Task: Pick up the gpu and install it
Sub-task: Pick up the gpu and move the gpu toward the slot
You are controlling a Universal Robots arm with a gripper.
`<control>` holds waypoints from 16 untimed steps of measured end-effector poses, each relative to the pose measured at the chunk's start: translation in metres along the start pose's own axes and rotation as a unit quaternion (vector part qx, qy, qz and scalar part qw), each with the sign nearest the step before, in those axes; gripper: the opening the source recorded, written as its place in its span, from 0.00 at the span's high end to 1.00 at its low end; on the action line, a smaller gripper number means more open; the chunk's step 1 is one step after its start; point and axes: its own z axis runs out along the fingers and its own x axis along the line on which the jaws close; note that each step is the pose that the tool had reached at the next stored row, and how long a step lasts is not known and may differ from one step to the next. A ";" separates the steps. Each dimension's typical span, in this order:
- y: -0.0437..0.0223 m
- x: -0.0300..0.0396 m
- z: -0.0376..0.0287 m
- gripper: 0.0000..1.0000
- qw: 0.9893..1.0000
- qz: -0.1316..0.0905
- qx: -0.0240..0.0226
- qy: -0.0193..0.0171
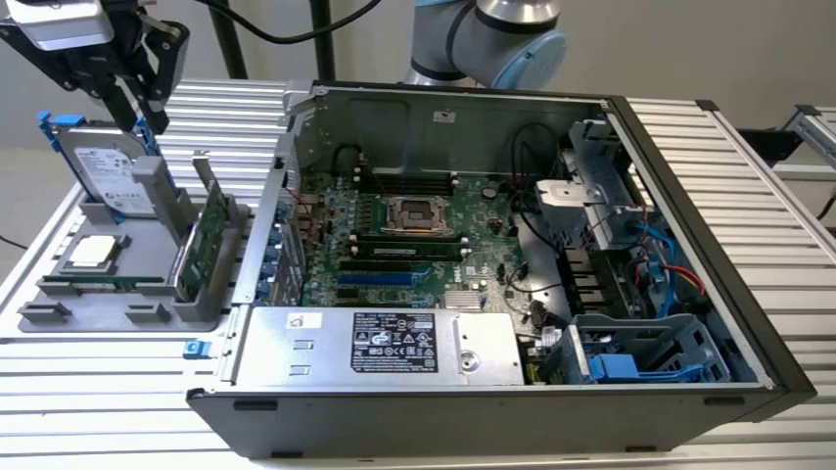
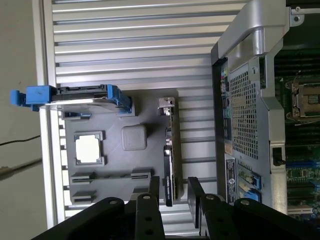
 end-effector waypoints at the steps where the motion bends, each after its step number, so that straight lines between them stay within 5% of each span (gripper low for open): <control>1: 0.0000 0.0000 0.0002 0.00 1.000 0.000 0.000 0.000; 16: -0.0002 0.0001 0.0051 0.00 1.000 0.000 0.000 0.000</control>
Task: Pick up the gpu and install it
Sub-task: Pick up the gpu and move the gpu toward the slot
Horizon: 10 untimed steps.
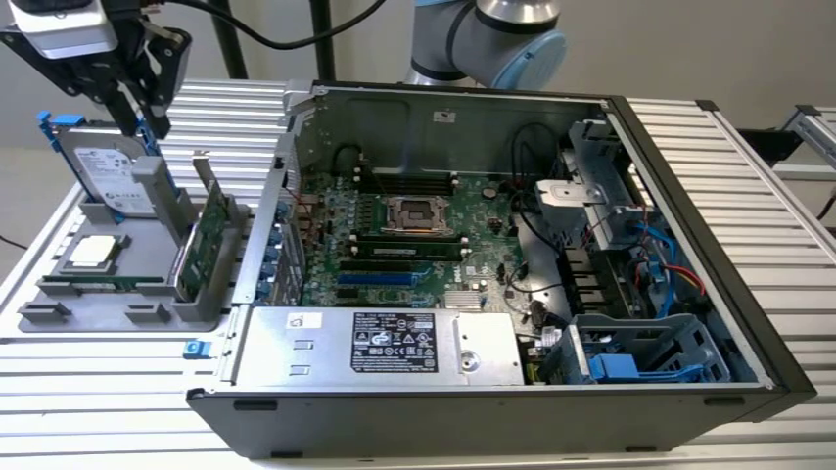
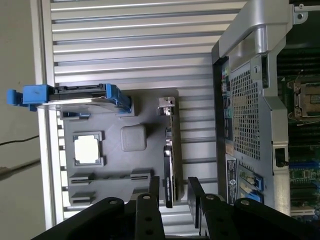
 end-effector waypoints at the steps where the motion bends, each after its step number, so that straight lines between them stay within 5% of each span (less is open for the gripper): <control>1: 0.0000 0.0000 0.0004 0.00 1.000 0.000 0.000 0.000; 10: -0.0002 0.0000 0.0043 0.00 1.000 0.000 0.000 0.000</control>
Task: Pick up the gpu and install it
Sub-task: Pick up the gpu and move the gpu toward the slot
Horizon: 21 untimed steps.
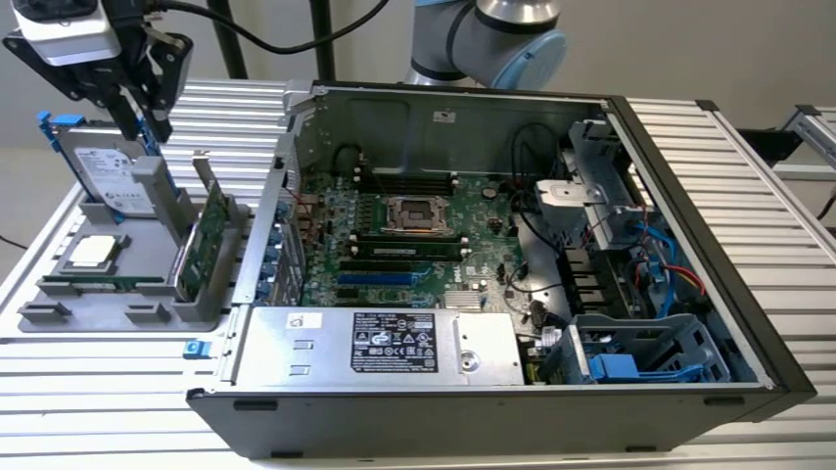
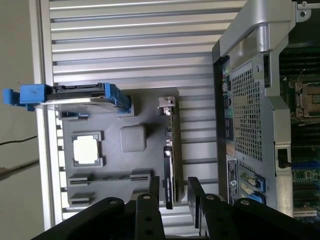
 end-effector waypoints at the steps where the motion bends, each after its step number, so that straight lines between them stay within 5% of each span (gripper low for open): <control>1: 0.0000 0.0000 0.0005 0.00 1.000 0.000 0.000 0.000; 21: -0.0004 0.0001 0.0094 0.00 1.000 0.000 0.000 0.000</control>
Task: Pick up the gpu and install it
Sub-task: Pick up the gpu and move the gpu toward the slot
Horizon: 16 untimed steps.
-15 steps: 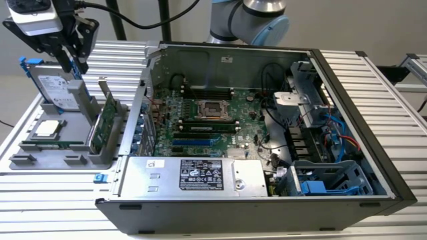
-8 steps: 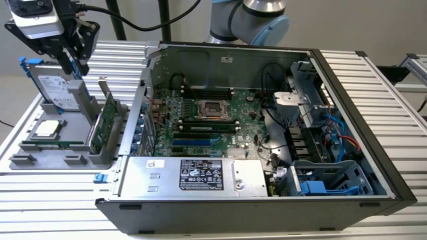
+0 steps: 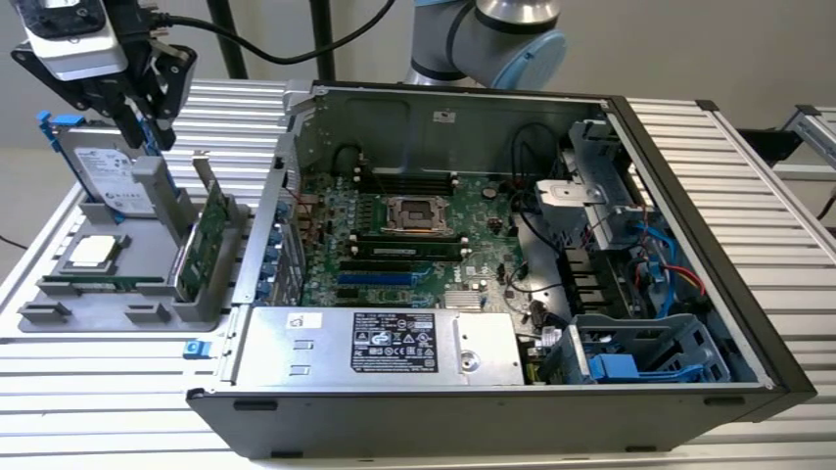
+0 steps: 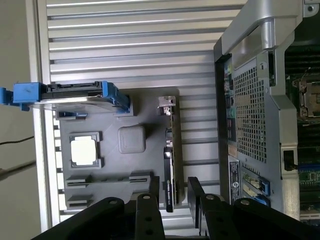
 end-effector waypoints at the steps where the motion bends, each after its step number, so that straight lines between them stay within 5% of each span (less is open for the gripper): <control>1: 0.0000 0.0000 0.0002 0.00 1.000 0.000 0.000 0.000; 16: -0.0002 0.0000 0.0036 0.00 1.000 0.000 0.000 0.000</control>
